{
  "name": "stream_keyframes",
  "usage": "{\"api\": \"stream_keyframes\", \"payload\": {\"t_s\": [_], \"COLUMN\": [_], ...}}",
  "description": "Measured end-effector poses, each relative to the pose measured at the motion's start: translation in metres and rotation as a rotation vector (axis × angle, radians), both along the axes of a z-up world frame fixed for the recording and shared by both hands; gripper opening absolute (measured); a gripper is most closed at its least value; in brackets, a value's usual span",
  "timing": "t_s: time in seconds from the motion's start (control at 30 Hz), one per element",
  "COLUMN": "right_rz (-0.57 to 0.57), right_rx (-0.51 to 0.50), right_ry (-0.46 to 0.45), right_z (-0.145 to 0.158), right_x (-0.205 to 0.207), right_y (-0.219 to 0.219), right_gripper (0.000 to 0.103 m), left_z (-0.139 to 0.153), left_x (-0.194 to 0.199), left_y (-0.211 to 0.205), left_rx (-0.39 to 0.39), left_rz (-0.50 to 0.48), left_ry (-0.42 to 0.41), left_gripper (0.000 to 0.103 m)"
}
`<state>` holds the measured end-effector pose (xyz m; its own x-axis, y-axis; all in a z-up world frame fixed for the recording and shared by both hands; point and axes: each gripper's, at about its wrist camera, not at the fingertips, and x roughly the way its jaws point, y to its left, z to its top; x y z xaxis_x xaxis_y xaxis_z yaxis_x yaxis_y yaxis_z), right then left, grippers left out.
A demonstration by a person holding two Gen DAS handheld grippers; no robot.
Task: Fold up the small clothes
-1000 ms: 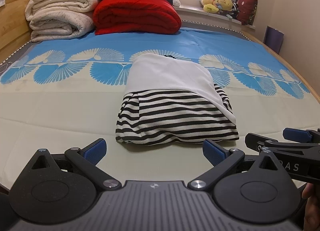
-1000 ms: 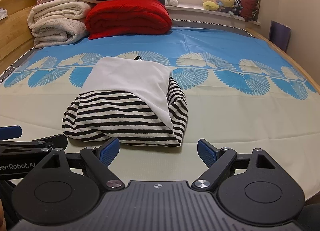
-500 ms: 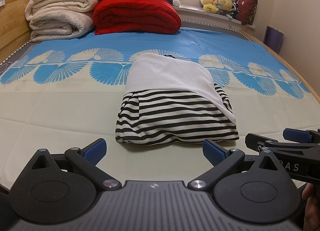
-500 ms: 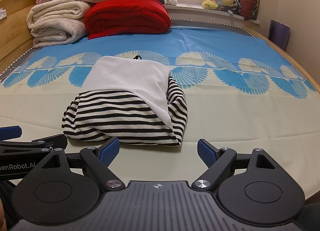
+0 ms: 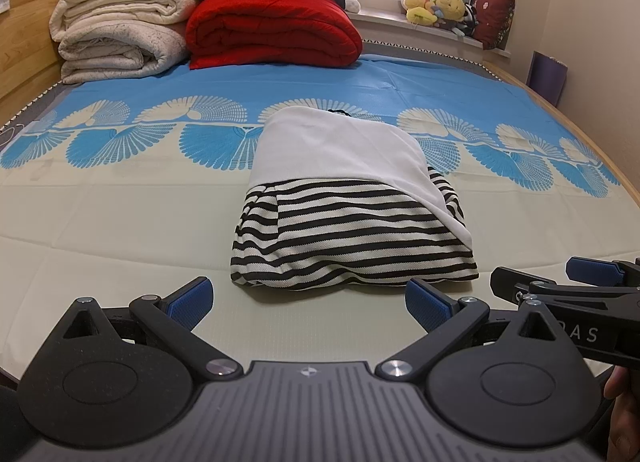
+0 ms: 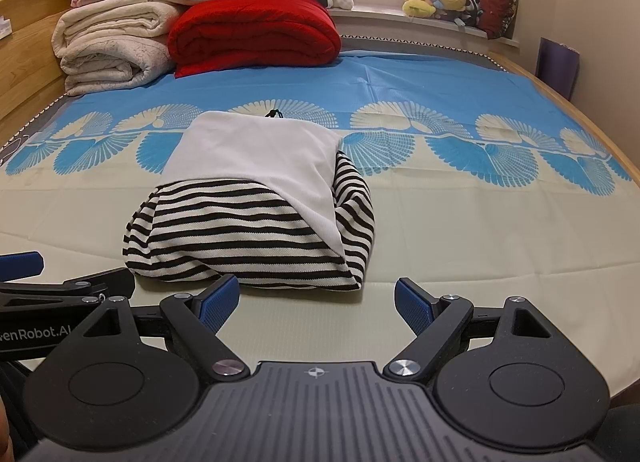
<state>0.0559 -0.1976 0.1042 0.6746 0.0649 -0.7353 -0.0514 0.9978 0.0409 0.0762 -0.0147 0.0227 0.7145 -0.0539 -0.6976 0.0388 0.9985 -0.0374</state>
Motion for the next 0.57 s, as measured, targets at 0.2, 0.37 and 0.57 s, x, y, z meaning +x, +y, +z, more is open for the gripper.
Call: {"api": "stream_keyframes", "payload": {"t_s": [0.2, 0.37, 0.57], "right_rz": [0.000, 0.000, 0.001], "right_rx": [0.000, 0.000, -0.001], "right_ry": [0.000, 0.000, 0.001], "right_z": [0.0001, 0.0002, 0.0002], "right_x": [0.0000, 0.0000, -0.0002], "right_y": [0.0000, 0.0000, -0.0003], "right_gripper": [0.086, 0.086, 0.086], "left_z": [0.0000, -0.0001, -0.0018], "left_x": [0.0000, 0.0000, 0.0008], "left_y": [-0.0001, -0.0004, -0.0007], "left_rx": [0.000, 0.001, 0.001], "left_rz": [0.000, 0.000, 0.001], "left_ry": [0.000, -0.001, 0.001], "left_gripper": [0.102, 0.102, 0.102]}}
